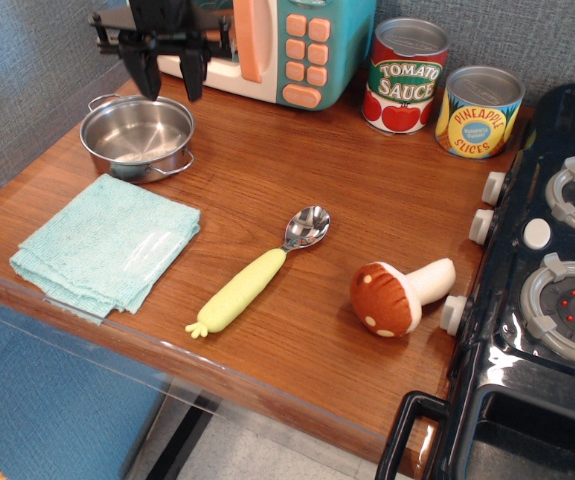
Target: Move the pan on top of the blue cloth
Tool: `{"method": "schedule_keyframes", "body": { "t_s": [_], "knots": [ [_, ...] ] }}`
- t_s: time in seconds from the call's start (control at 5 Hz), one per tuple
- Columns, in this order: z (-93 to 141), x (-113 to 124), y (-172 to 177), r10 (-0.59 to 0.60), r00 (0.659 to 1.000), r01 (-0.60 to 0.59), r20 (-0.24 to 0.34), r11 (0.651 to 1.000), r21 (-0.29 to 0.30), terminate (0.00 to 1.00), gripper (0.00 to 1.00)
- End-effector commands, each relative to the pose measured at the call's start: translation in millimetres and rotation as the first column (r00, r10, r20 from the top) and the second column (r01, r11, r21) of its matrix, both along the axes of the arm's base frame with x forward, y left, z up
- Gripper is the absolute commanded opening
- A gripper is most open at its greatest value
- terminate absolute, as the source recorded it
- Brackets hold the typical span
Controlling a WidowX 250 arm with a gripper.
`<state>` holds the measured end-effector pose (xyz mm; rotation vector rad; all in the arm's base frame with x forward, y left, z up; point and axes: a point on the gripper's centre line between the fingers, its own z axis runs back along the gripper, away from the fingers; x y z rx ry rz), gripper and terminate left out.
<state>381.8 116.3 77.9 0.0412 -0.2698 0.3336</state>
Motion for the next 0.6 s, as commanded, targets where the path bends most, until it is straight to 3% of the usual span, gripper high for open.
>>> {"method": "schedule_keyframes", "body": {
  "t_s": [0.0,0.2,0.4],
  "knots": [
    [-26,23,5,-0.004,0.999,0.006,-0.049,0.999,0.035,0.0,1.0],
    [-43,29,8,0.013,0.997,-0.012,-0.073,1.0,0.024,0.0,1.0],
    [-47,30,9,0.015,0.997,-0.014,-0.076,1.0,0.02,0.0,0.0]
  ]
}}
